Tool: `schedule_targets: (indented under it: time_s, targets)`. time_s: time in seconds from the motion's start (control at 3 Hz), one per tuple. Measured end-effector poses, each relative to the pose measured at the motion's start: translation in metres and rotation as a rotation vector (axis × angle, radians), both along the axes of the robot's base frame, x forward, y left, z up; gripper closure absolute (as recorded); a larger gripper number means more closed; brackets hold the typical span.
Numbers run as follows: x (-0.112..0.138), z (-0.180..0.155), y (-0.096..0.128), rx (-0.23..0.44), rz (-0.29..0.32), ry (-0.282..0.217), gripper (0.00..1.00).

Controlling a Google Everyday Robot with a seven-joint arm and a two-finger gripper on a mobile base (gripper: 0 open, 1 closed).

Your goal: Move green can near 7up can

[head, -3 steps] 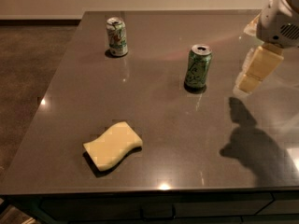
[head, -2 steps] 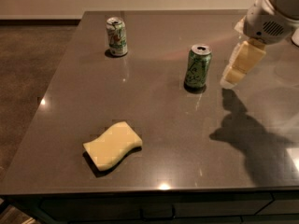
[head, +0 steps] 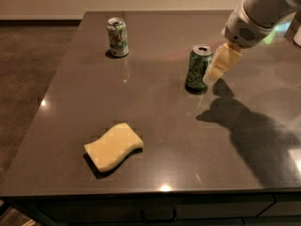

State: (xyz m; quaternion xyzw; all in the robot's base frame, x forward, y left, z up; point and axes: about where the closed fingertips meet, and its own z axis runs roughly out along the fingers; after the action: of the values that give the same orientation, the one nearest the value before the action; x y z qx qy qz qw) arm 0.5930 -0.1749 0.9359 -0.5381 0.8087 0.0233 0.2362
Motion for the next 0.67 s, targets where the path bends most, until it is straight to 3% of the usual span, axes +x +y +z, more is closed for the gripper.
schedule_targets:
  time_s: [0.67]
  targets:
    - [0.0222,-0.0206,0.0139,0.030,0.000,0.023,0.00]
